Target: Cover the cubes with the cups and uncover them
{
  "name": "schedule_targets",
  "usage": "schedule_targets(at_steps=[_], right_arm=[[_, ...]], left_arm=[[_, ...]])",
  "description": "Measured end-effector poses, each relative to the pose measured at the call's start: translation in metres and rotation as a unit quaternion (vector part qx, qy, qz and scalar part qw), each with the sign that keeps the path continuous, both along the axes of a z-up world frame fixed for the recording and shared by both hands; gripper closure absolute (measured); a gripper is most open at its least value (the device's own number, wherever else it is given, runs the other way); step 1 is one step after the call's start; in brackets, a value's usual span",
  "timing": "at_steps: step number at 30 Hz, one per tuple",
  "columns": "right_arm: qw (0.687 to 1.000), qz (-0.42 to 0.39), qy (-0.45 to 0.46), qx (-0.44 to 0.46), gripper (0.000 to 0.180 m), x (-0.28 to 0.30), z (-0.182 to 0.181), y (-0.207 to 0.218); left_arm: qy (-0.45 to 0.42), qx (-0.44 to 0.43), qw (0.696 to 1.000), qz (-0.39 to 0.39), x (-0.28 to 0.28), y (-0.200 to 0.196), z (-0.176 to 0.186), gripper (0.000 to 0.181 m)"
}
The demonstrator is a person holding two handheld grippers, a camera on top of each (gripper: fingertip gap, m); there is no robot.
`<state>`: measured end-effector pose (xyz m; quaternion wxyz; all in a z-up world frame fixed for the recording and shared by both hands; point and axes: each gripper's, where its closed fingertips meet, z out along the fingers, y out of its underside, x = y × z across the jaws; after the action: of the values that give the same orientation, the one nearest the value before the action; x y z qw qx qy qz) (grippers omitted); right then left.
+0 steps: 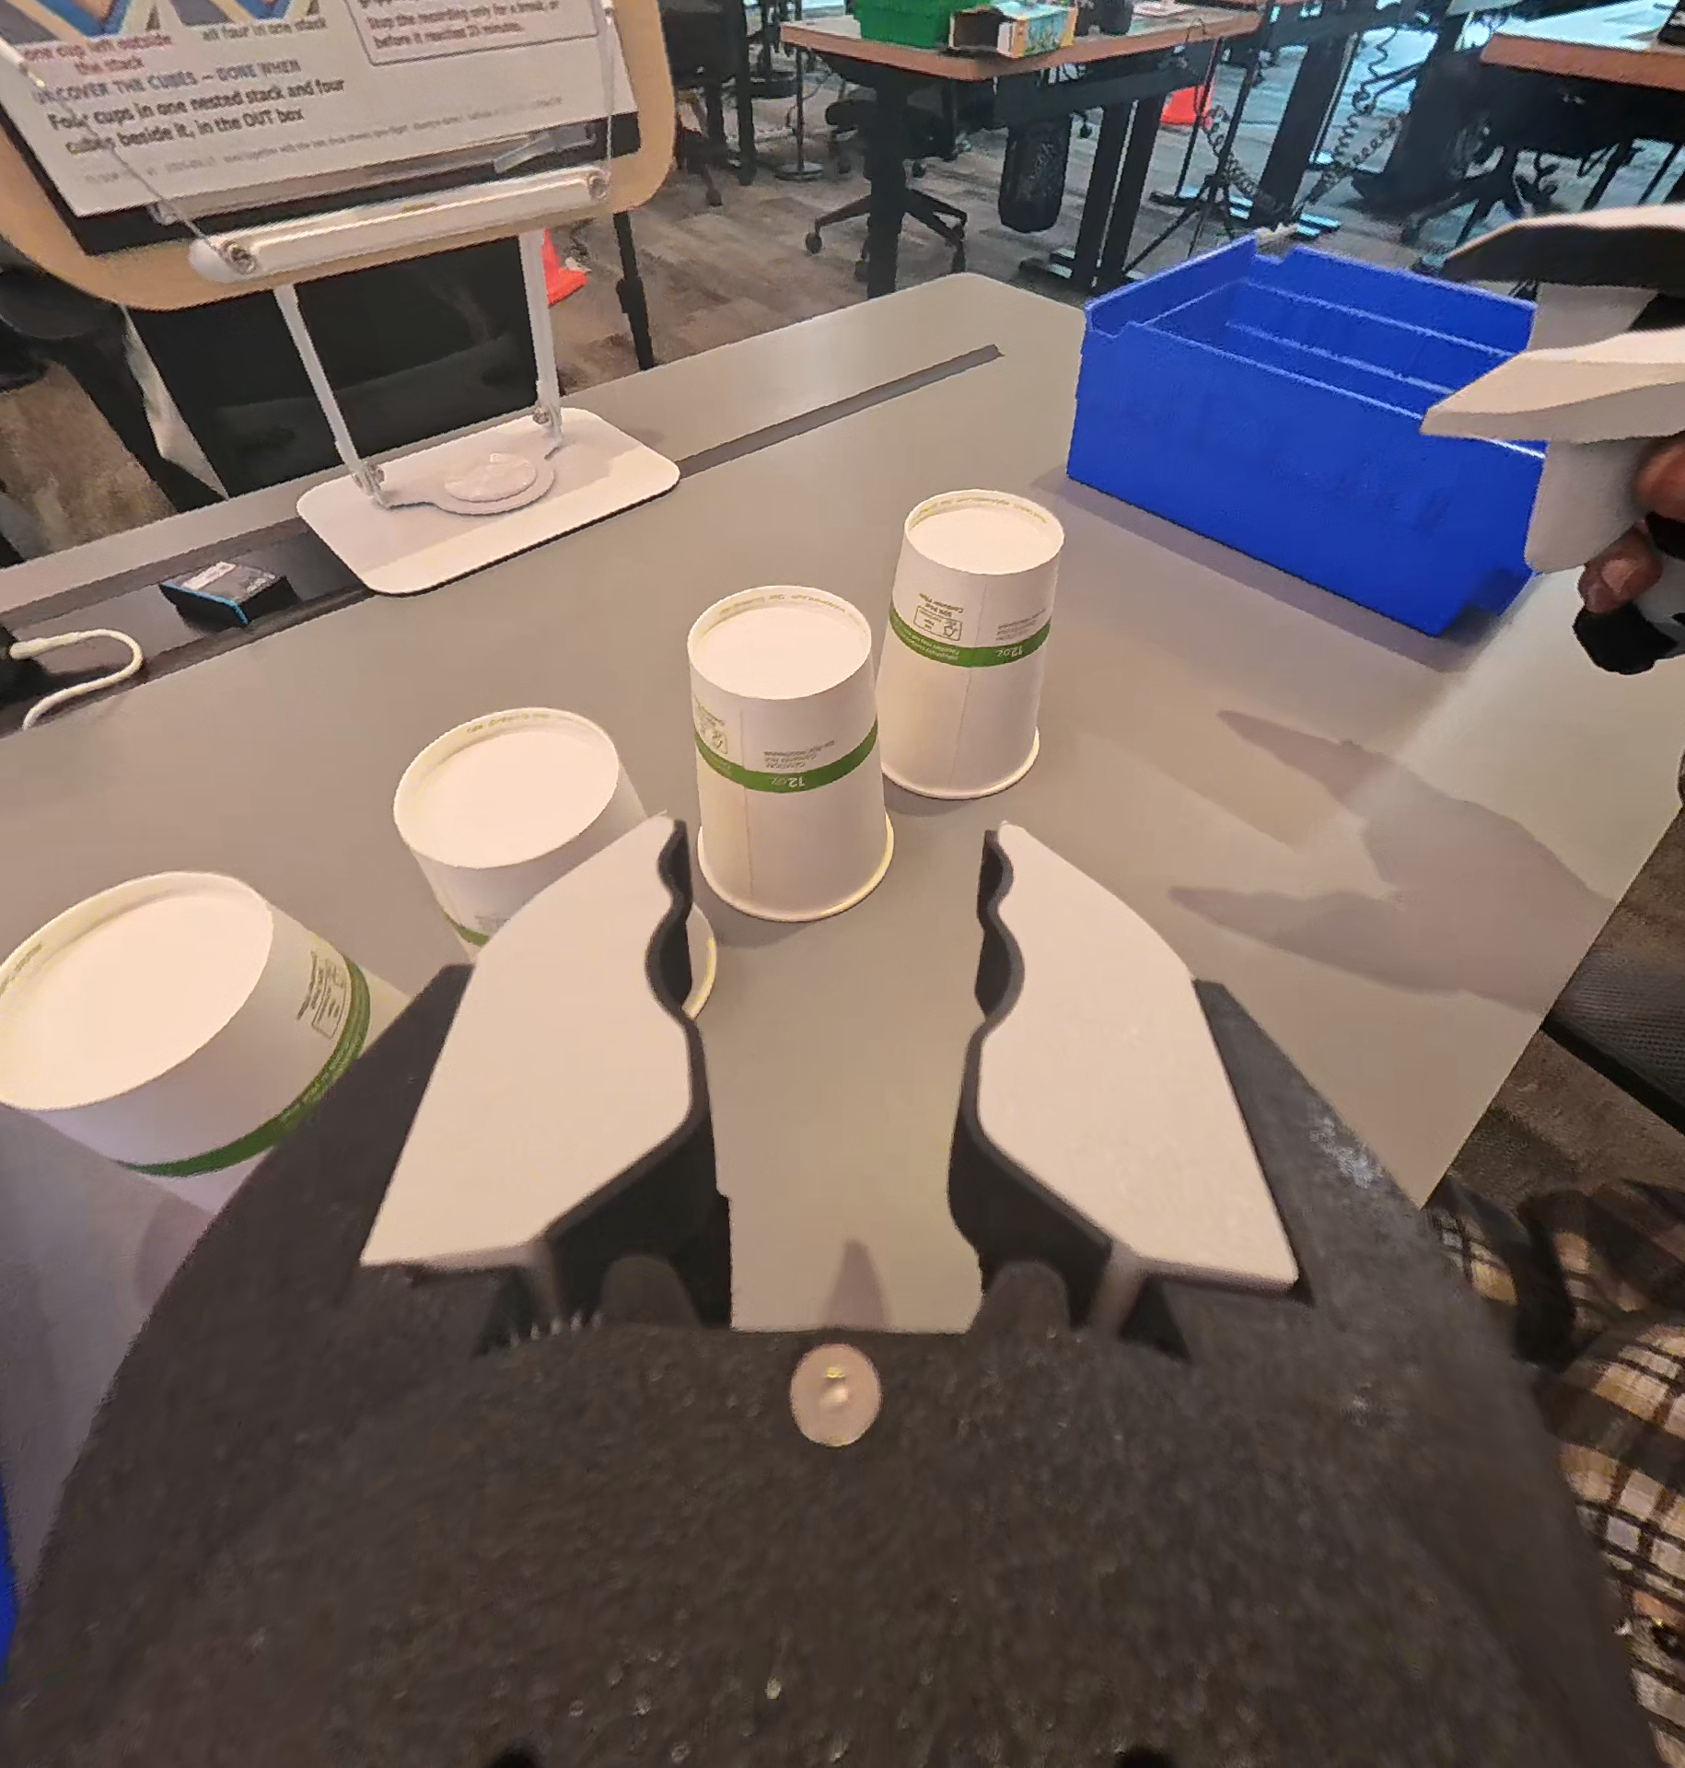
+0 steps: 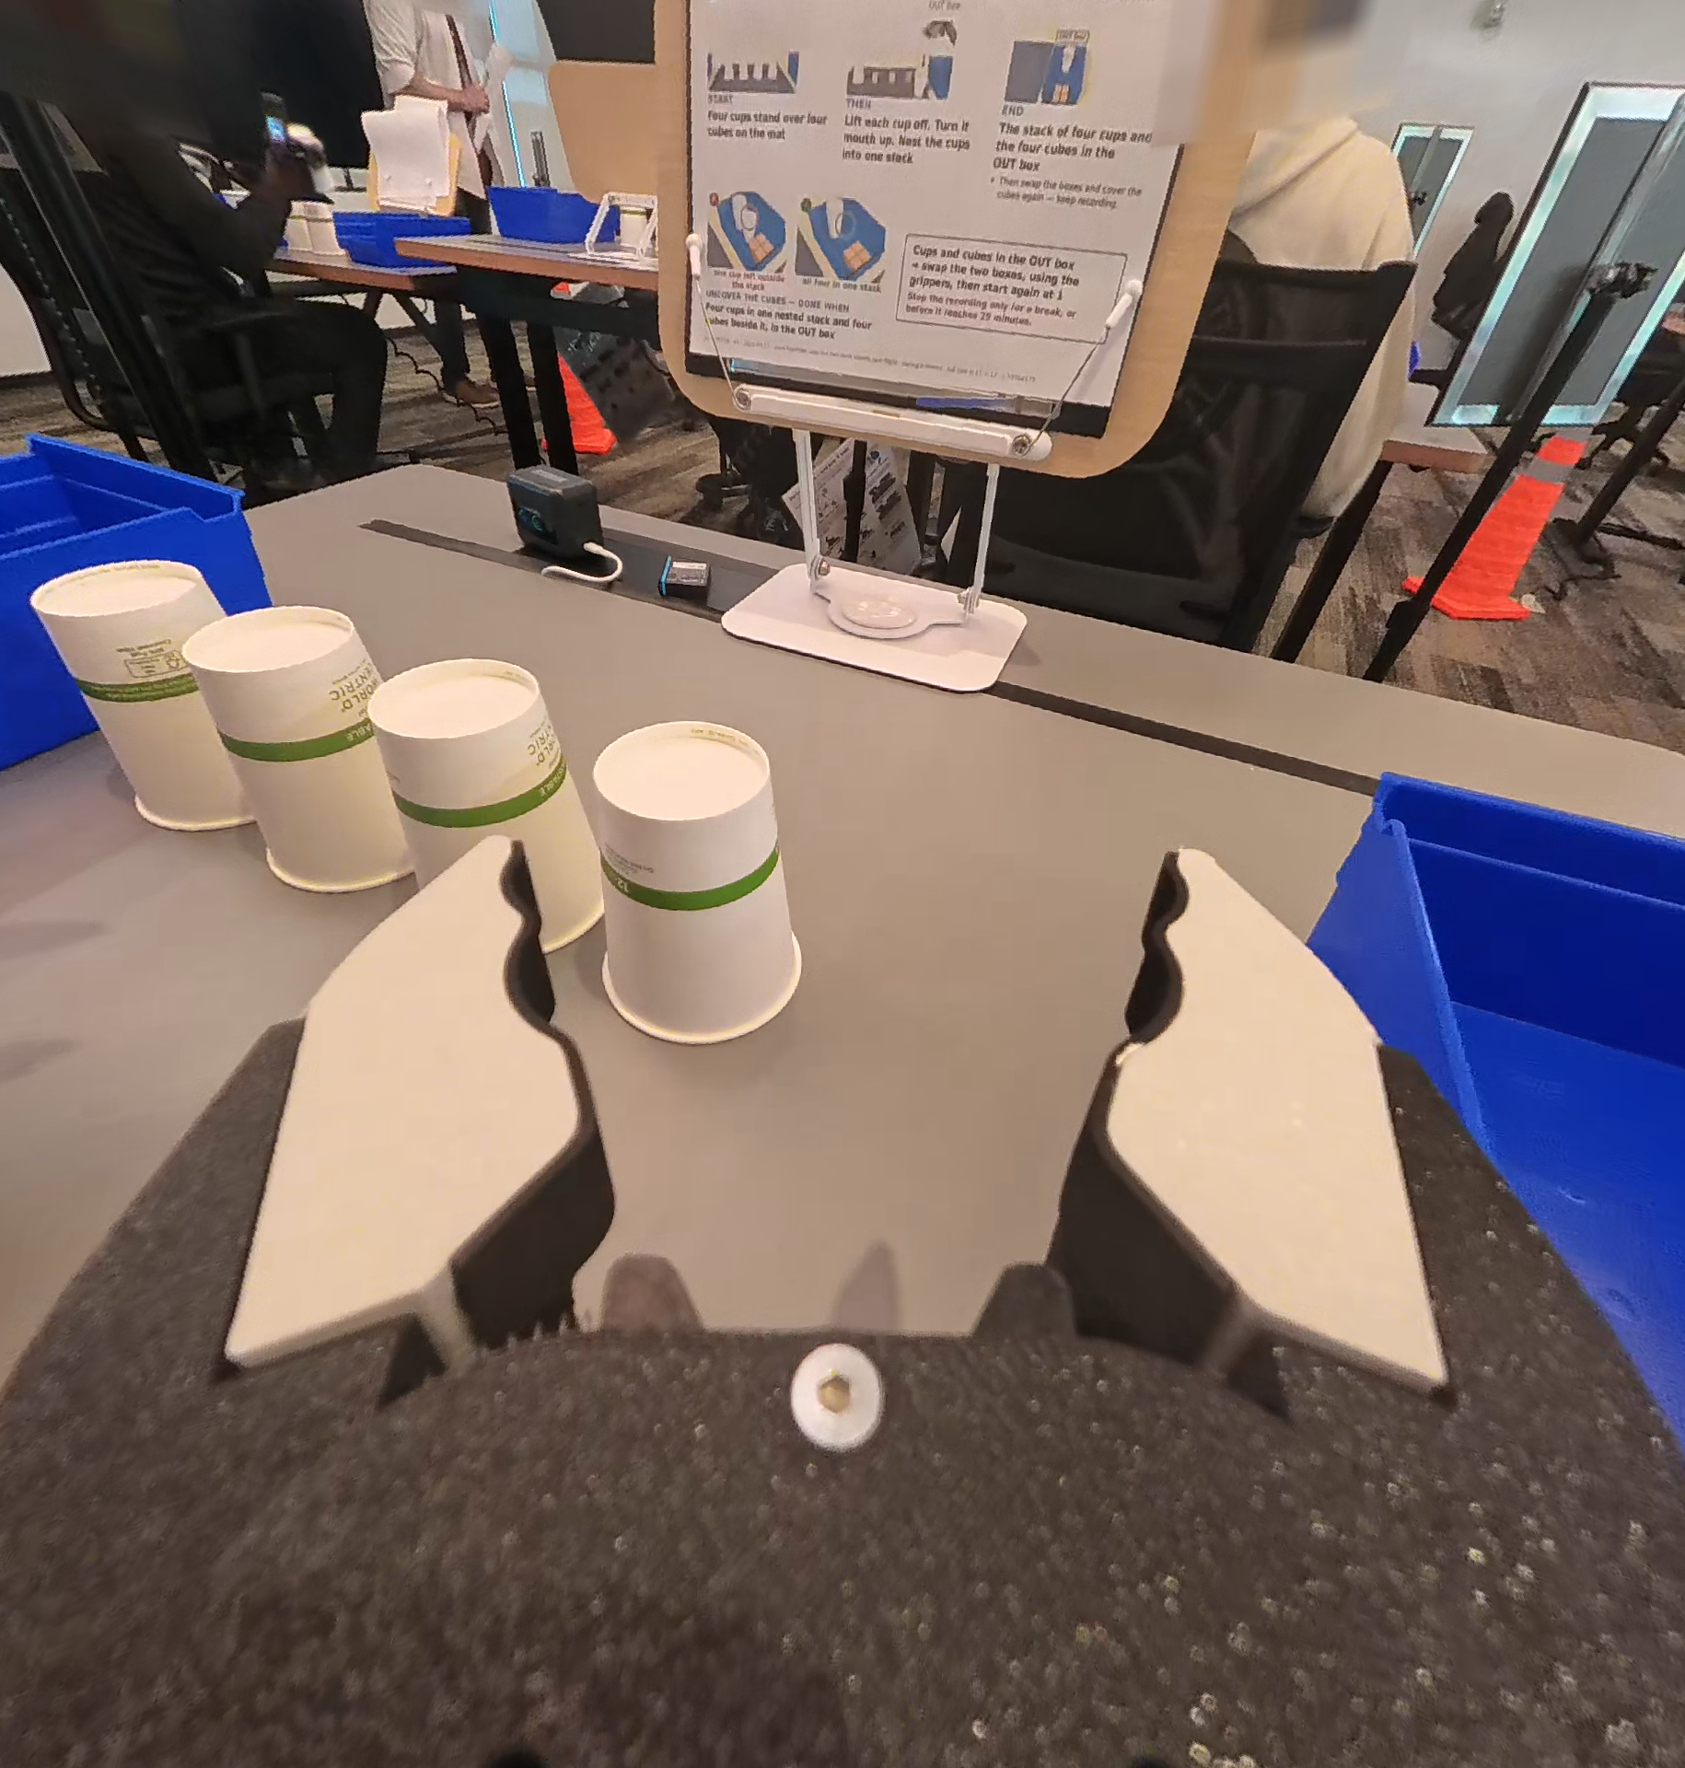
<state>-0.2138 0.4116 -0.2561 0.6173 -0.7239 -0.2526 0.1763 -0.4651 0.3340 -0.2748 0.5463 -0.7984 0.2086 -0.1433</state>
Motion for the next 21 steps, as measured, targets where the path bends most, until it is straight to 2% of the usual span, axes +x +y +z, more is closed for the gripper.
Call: schedule_targets(at_steps=[21], right_arm=[[1.0,0.004,-0.007,-0.007,0.063,-0.0026,-0.0026,0.0019]], left_arm=[[0.013,-0.007,1.0,-0.018,0.0098,0.0005,-0.0057,0.126]])
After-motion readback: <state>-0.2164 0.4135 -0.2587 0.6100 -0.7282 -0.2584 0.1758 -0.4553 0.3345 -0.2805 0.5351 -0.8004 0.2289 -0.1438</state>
